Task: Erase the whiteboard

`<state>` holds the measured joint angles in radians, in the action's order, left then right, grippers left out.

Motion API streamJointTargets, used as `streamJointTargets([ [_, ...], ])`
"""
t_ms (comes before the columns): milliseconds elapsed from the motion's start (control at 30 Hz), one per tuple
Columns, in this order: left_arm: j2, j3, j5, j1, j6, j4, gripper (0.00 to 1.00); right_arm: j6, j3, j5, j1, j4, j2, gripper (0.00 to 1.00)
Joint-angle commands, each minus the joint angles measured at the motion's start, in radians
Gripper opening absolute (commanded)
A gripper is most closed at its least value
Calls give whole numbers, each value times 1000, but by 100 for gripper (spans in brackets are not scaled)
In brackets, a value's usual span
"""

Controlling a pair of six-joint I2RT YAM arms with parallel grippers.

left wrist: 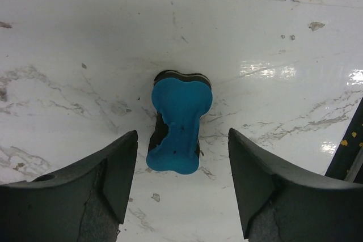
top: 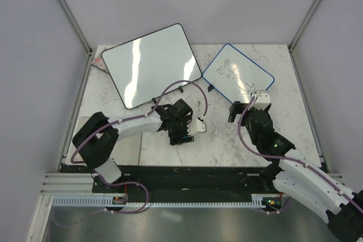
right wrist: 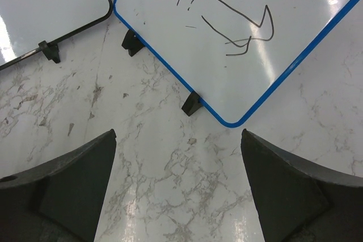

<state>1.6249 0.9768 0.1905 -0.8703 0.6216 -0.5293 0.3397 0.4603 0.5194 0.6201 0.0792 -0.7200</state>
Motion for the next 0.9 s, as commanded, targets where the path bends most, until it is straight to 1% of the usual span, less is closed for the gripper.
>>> streamJointTargets([
  [0,36,51,32,2,27,17,68,-11,-9,-2,-16,2,21,98],
  [67,52,57,30,2,24,18,64,-11,-12,-9,-23,2,24,98],
  [100,56,60,30,2,24,18,58,-11,-12,-10,-26,2,22,98],
  [167,69,68,24,2,21,17,51,-11,-14,-13,-34,1,21,98],
  [200,72,71,23,2,17,17,46,-14,-15,-24,-37,1,21,98],
  [333,78,83,1,4,6,15,34,-16,-15,-39,-48,-2,8,98],
  [367,76,86,-3,4,1,15,18,-11,-18,-41,-52,-2,8,98],
  [400,76,92,-14,4,-14,15,8,-7,-22,-51,-62,-5,5,98],
  [433,76,109,-45,4,-29,15,2,-7,-22,-62,-68,-7,5,98],
  [500,70,125,-74,2,-55,14,2,-5,-25,-128,-97,-16,-5,98],
  [600,41,148,-97,5,-72,20,2,-2,-12,-179,-134,-19,-35,98],
  [700,0,163,-102,10,-98,55,2,10,-5,-220,-170,-21,-52,98],
  [767,-17,177,-106,13,-118,83,2,15,-6,-286,-198,-36,-49,98],
  [867,-20,221,-108,17,-135,94,2,22,14,-381,-281,-55,-30,98],
])
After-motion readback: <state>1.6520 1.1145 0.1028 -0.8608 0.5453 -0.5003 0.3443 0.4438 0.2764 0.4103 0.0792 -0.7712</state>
